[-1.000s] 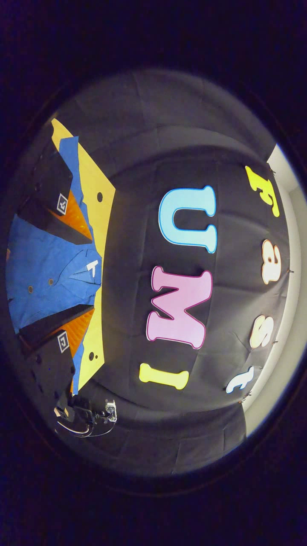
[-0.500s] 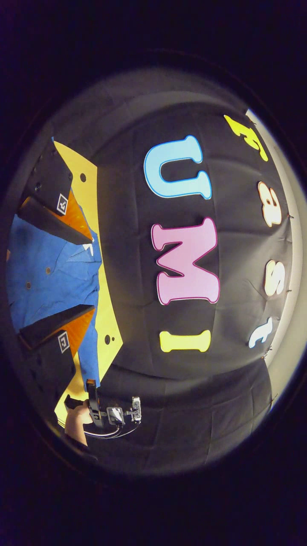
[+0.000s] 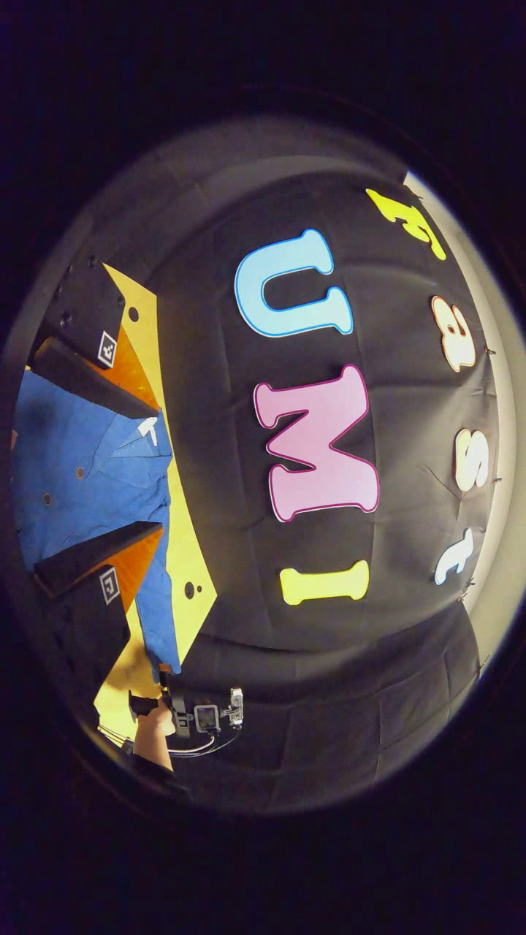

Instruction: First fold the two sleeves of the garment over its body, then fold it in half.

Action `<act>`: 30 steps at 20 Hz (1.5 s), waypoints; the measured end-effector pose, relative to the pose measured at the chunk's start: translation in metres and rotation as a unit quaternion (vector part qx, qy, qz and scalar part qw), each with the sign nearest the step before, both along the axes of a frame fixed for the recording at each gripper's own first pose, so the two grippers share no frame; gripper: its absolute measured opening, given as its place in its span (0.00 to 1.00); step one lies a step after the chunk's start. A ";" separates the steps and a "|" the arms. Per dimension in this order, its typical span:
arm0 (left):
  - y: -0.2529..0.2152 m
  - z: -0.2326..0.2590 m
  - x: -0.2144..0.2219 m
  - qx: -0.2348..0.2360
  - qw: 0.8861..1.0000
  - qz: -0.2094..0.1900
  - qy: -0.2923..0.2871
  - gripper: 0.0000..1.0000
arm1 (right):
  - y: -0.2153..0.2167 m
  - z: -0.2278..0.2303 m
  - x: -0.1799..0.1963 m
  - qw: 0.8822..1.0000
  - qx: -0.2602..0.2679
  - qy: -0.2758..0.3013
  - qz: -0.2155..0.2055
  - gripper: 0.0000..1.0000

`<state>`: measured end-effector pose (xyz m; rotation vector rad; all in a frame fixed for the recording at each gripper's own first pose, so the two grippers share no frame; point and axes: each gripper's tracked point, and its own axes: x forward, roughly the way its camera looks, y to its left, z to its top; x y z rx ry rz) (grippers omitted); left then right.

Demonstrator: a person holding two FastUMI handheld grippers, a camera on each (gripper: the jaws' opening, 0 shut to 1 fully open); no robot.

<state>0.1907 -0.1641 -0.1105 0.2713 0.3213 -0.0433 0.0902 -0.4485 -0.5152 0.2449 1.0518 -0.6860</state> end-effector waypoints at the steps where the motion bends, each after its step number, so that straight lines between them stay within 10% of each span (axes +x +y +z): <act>1: 0.000 -0.002 -0.002 -0.007 1.000 0.003 0.002 0.81 | 0.000 -0.004 0.003 1.000 -0.001 -0.004 0.005 0.97; 3: -0.001 -0.012 -0.007 -0.017 1.000 0.012 0.018 0.81 | 0.006 -0.002 0.005 1.000 0.005 -0.005 0.016 1.00; 6: 0.002 -0.014 -0.016 -0.027 0.999 0.025 0.024 0.81 | 0.018 -0.002 0.013 0.999 0.014 -0.013 0.037 0.36; 10: 0.010 -0.014 -0.021 -0.029 0.999 0.031 0.024 0.81 | 0.026 0.002 0.019 0.998 0.058 -0.031 0.013 0.05; 20: 0.050 -0.020 -0.043 -0.050 0.995 0.082 0.023 0.81 | 0.078 0.043 0.063 0.991 0.086 -0.080 0.059 0.05; 30: 0.107 -0.025 -0.099 -0.079 0.984 0.161 0.022 0.81 | 0.286 0.088 0.151 0.953 0.152 -0.119 0.233 0.05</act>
